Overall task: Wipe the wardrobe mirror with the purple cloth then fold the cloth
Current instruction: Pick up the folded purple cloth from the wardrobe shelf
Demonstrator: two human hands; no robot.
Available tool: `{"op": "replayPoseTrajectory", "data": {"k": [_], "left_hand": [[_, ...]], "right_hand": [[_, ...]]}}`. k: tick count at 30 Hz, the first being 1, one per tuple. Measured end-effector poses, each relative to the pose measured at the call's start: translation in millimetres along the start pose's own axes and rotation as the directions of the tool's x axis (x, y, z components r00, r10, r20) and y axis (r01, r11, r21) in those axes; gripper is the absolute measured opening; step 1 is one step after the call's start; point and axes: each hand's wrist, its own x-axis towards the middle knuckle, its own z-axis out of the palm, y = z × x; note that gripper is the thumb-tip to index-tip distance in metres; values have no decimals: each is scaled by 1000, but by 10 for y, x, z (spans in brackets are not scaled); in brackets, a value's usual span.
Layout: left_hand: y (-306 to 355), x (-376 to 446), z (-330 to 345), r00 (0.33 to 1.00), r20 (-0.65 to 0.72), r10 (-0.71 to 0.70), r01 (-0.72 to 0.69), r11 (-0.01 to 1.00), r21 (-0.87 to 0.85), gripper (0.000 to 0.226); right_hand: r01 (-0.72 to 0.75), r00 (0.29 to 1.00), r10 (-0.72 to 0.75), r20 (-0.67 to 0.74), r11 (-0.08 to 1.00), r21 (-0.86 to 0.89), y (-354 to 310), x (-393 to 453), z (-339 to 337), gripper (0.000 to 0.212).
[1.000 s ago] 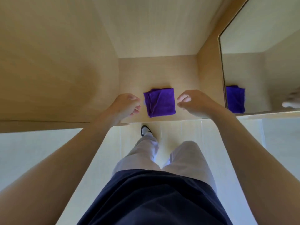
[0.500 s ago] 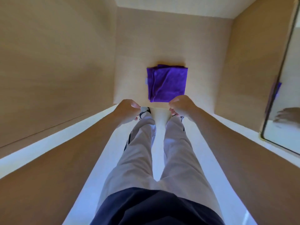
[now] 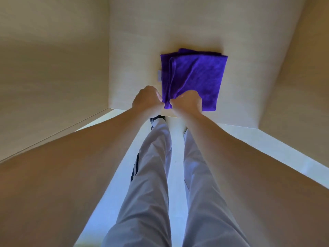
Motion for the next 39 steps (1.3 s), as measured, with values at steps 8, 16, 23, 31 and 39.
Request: {"op": "replayPoseTrajectory", "data": {"k": [8,16,23,31,39], "left_hand": [[-4,276,380,991,-129,-25,12,995,-98,11],[-49,256,314,993,-90,81,-97,977,-188,9],[58,-211,-193,979,34,201,-194,970,-150,9],[677,-1027,-873,962,-113,249,-266,948,-176,18],[572,-1819,-1629,932,-334,139,-274,874,-400,24]], "right_hand": [[-14,992,29,-121,993,117,162,273,317,19],[101,975,-7,-223,905,413,392,-9,173,11],[15,963,151,-222,796,605,399,-454,-336,11],[133,960,78,-267,717,684,-38,-1118,-1195,12],[269,929,41,-368,609,747,-217,-1725,-2086,19]]}}
